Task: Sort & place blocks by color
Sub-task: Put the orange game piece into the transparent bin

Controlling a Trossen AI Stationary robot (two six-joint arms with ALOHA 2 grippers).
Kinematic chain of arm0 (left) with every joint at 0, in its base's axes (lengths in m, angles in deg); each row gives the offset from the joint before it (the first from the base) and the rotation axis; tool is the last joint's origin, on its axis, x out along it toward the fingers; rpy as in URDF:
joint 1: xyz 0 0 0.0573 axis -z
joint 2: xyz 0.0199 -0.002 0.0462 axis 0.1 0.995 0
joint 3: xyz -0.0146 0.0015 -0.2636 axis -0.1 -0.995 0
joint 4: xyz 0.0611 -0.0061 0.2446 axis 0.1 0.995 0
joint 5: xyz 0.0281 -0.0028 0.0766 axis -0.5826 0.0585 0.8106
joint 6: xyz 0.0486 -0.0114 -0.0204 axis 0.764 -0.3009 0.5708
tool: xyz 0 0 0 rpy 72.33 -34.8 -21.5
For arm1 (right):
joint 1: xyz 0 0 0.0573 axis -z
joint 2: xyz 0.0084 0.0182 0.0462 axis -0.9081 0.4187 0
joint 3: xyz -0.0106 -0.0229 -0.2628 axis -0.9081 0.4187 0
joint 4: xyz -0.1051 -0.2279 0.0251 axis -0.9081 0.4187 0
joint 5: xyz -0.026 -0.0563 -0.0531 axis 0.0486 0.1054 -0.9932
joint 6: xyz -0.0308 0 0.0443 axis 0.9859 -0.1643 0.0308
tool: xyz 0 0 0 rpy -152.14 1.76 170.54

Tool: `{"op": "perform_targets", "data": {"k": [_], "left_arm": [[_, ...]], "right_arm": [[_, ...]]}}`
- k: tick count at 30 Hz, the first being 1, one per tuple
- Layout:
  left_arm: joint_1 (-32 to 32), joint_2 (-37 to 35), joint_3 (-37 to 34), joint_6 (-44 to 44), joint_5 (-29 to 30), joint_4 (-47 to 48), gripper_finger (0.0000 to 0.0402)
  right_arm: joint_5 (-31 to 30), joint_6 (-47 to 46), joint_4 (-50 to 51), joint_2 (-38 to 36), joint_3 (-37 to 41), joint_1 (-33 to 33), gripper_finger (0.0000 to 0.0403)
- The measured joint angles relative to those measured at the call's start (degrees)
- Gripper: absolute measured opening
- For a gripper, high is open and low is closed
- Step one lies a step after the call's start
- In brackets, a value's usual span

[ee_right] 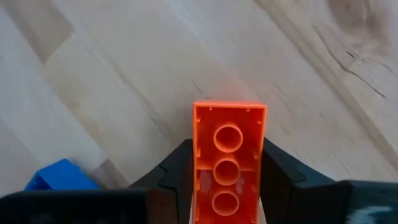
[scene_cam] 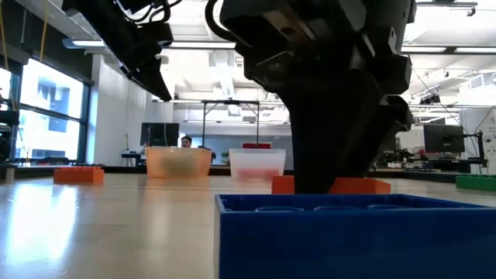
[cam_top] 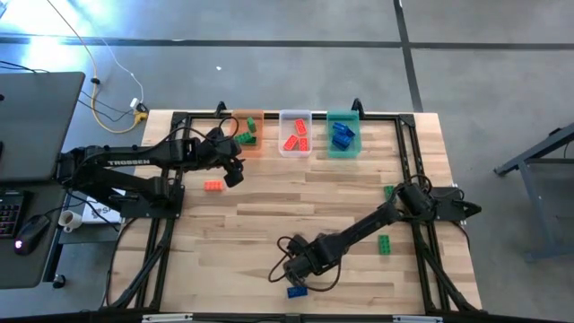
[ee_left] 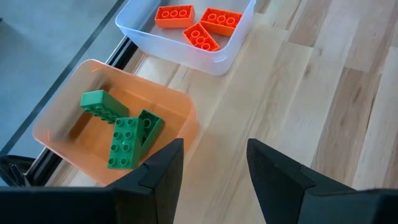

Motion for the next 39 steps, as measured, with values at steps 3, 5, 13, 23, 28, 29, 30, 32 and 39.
{"op": "perform_targets", "data": {"k": [3,5,13,23,28,29,30,32,39], "left_arm": [[0.0,0.0,0.0,0.0,0.0,0.0,0.0165],[0.0,0.0,0.0,0.0,0.0,0.0,0.0165],[0.0,0.0,0.0,-0.5,-2.2,0.0,0.0165],[0.0,0.0,0.0,-0.7,-3.3,0.0,0.0165],[0.0,0.0,0.0,-0.6,-3.3,0.0,0.0165],[0.0,0.0,0.0,-0.6,-3.3,0.0,0.0165],[0.0,0.0,0.0,-0.5,-3.3,0.0,0.0165],[0.0,0.0,0.0,-0.6,-3.6,0.0,0.0165],[0.3,0.0,0.0,-3.2,-7.4,0.3,0.0165]], "right_arm": [[-0.1,1.8,0.0,-0.7,0.2,0.0,0.0111],[-0.8,2.9,0.1,-1.3,0.3,0.0,0.0111],[-5.2,11.0,0.5,-5.8,0.3,2.5,0.0111],[-9.3,30.9,0.7,-12.2,0.3,12.1,0.0111],[-12.0,41.5,0.7,-14.9,0.3,18.8,0.0111],[-12.6,43.7,0.5,-15.4,0.3,20.3,0.0111],[-13.0,45.8,0.2,-15.9,0.3,21.8,0.0111],[-13.5,49.9,-0.6,-16.4,0.2,24.8,0.0111],[-13.4,60.2,-4.8,-16.7,0.2,35.6,0.0111]]}}
